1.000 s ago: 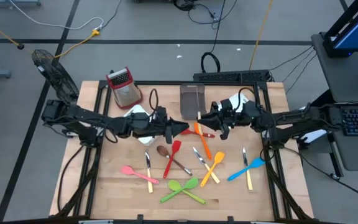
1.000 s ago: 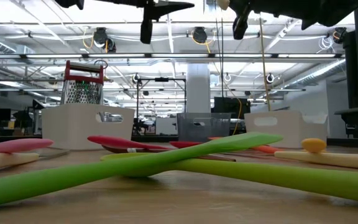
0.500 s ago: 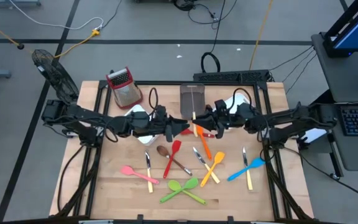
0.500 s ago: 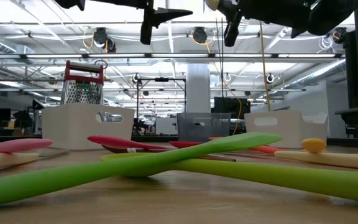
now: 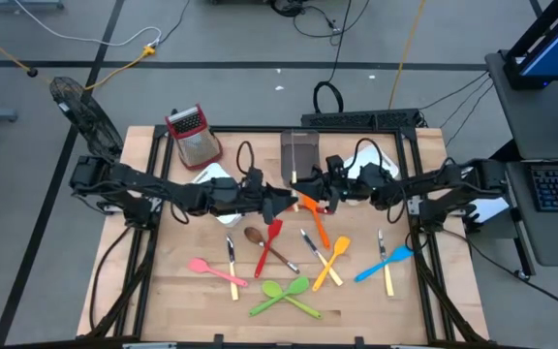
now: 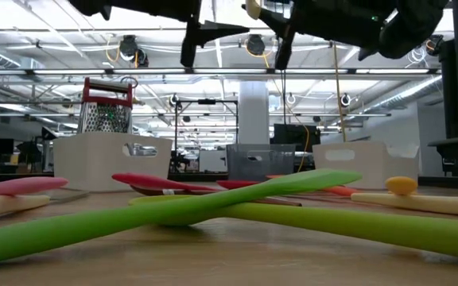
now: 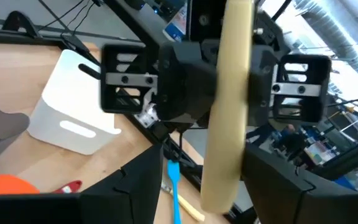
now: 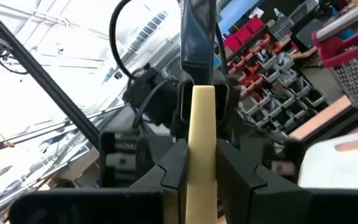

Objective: Pick & Place Kitchen Items
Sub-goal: Put the yellow table knife into the left white bin

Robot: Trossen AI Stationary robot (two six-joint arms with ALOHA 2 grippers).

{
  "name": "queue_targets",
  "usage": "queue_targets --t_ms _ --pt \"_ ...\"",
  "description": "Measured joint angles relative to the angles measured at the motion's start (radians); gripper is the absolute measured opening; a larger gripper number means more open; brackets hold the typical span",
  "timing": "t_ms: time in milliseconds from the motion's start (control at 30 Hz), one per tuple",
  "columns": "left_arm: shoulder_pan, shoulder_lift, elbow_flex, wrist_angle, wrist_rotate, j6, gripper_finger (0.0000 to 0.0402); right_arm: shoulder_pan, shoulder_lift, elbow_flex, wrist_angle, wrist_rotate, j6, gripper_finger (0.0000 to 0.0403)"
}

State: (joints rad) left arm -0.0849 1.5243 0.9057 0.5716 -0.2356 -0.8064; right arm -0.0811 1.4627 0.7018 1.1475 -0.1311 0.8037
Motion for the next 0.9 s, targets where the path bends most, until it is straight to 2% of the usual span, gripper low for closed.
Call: queue_targets --t_ms 233,633,900 --pt "0.002 0.086 0.035 0.021 0.038 -0.032 0.0214 0.001 0.03 0.02 -0.004 -0.001 0.0 0.0049" --pt "0.035 0.018 0.036 -0.055 0.058 0.017 0.0214 0.0 0.028 0.021 -0.052 -0.002 0.004 0.0049" --pt "0.031 0.017 0.037 -0.129 0.072 -0.036 0.0207 -0.003 0.028 0.02 -0.068 -0.003 0.003 0.0049"
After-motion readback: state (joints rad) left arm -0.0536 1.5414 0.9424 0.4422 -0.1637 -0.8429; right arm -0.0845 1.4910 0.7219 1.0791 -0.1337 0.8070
